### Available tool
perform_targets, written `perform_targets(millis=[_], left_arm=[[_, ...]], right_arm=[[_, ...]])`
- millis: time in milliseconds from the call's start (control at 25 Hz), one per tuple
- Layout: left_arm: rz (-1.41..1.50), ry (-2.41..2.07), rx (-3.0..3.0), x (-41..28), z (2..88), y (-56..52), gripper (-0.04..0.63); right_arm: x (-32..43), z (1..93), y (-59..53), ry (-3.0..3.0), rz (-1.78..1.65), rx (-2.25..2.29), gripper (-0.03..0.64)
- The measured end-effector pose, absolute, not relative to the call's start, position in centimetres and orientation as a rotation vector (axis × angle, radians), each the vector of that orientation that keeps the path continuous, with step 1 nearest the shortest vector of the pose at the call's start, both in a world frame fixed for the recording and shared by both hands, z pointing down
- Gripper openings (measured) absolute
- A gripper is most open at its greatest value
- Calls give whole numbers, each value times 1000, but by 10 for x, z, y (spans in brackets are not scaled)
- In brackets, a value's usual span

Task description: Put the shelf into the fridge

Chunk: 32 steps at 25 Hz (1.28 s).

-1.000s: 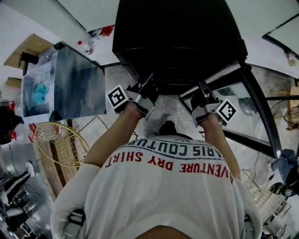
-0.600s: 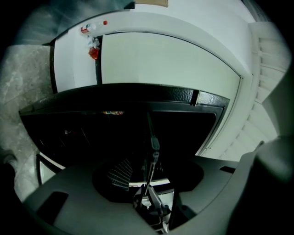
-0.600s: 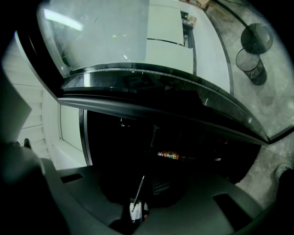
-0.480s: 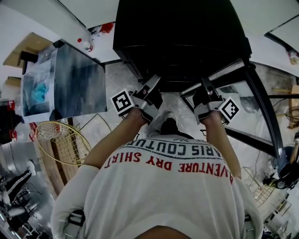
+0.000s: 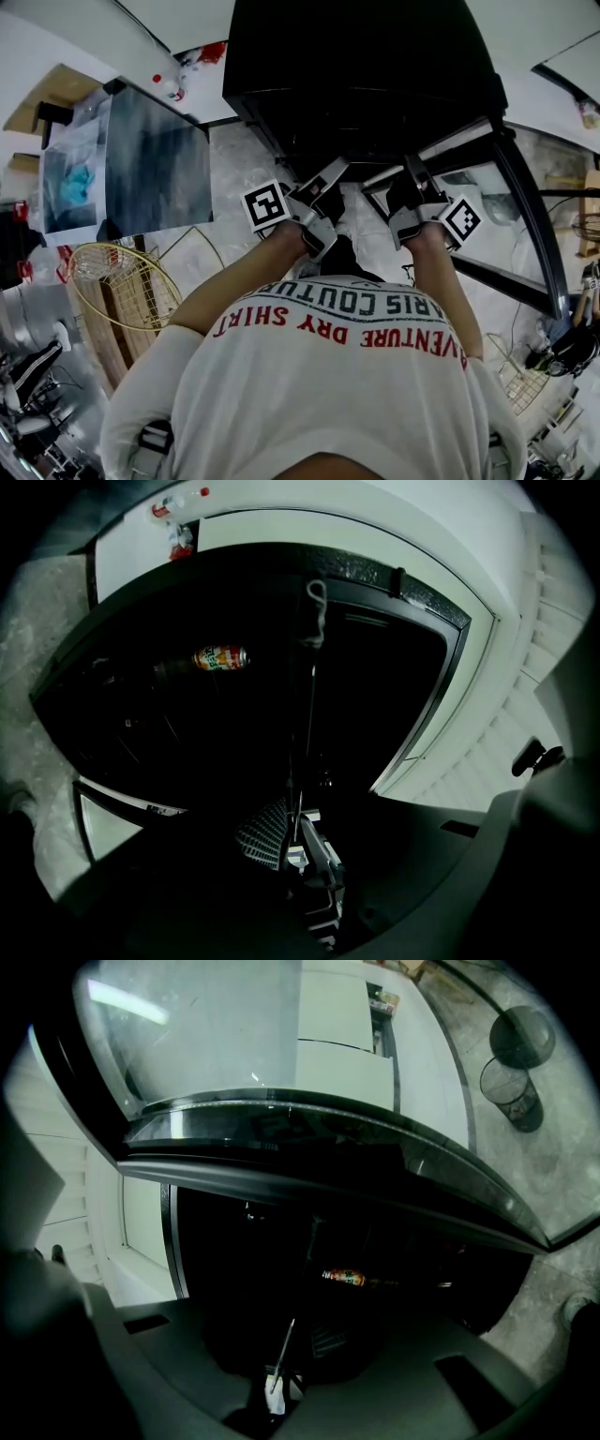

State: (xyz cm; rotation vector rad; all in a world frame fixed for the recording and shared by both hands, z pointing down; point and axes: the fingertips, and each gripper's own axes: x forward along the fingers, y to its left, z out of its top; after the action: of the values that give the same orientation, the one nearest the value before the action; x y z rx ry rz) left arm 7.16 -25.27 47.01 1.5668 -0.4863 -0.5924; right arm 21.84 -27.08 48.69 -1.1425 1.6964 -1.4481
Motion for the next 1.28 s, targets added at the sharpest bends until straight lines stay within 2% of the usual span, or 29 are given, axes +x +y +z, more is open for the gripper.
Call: perform_targets(millis=[40, 320, 920, 1280], left_arm=[[-591, -483, 1566, 74, 470, -252, 108], [-575, -526, 1552, 83, 476, -255, 48], [-579, -545, 1558, 82, 477, -257, 46], [-577, -560, 1557, 81, 476, -262, 46]], right_arm=[[218, 487, -271, 1698, -1448, -1143, 43], [219, 488, -273, 1698, -1448, -1135, 43], [219, 486, -272, 1786, -1411, -1172, 44], [228, 486, -254, 1889, -1368, -1245, 86]])
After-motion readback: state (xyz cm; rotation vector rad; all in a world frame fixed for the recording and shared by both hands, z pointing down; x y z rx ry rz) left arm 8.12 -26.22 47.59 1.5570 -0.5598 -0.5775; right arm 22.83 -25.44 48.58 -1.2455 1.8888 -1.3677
